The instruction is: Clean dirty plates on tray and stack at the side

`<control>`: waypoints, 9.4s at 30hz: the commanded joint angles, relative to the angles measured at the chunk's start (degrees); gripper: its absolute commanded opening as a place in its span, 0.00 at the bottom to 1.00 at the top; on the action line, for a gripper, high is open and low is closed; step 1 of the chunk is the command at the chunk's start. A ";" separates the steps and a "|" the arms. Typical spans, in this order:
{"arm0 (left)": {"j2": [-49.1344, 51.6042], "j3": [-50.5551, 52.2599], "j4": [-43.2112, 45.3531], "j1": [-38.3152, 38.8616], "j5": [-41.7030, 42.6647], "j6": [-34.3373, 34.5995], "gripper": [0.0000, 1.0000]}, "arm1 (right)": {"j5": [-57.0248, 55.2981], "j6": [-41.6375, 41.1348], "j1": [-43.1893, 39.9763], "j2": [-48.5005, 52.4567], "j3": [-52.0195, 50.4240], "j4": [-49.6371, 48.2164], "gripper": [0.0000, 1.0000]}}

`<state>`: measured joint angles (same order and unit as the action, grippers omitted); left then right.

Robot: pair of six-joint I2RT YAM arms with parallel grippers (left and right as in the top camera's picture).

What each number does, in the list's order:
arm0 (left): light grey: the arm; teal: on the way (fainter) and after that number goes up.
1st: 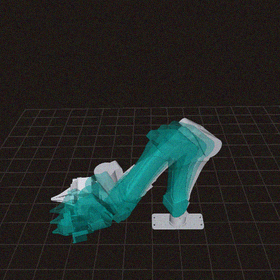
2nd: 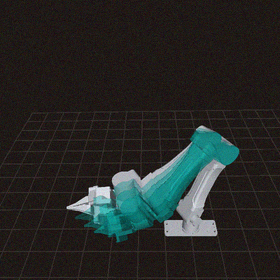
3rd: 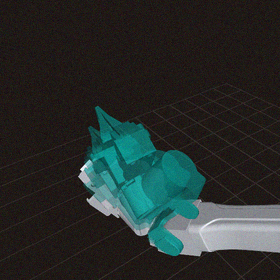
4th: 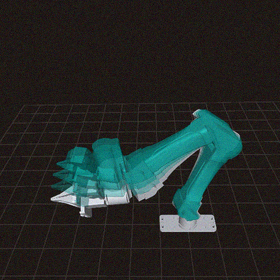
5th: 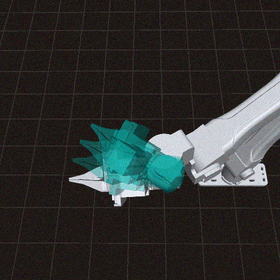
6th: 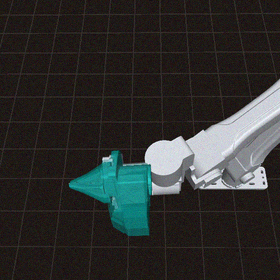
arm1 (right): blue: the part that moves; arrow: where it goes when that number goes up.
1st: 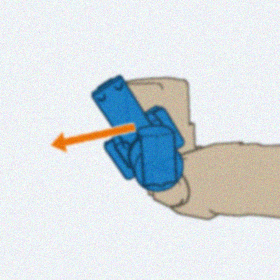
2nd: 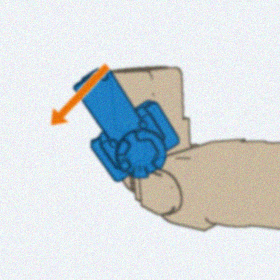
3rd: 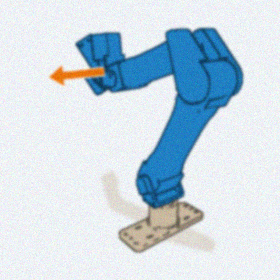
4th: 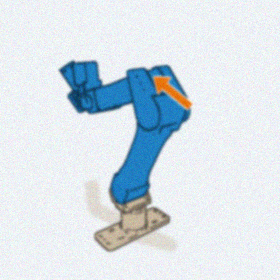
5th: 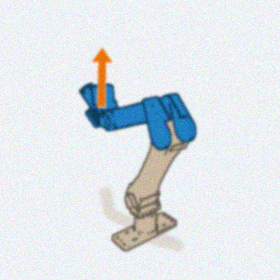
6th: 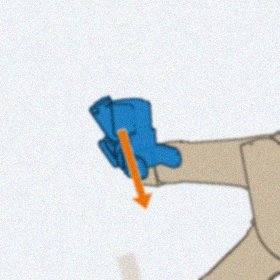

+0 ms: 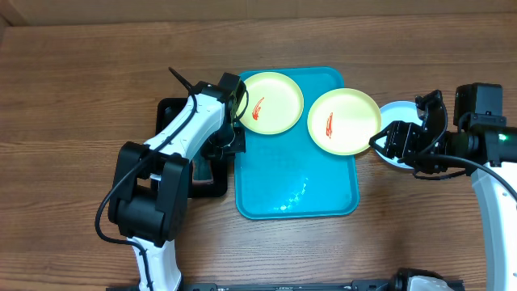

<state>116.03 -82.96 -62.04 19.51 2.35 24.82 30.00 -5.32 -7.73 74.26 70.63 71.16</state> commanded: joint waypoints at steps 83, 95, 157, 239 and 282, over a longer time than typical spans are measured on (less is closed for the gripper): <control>-21.53 -35.39 -30.69 -12.15 -8.55 0.44 1.00 | -19.41 0.85 3.26 33.46 1.70 -33.90 0.32; -21.53 -35.39 -30.73 -12.13 -8.55 0.42 1.00 | -19.61 -0.90 3.26 33.42 1.79 -26.73 0.04; -17.25 22.77 13.75 -10.47 0.96 -2.99 0.49 | -21.79 -9.51 18.21 9.33 0.68 -8.15 0.44; 3.41 -12.87 4.63 15.52 12.61 3.10 0.04 | -20.81 -12.68 23.47 20.06 -23.76 -37.86 0.11; 14.10 -12.83 -4.37 11.15 -3.80 12.00 0.04 | -20.79 -12.66 23.47 20.06 -23.76 -36.37 0.11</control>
<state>127.98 -96.71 -67.88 33.52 8.23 35.38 10.35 -17.98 15.75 93.82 47.18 34.11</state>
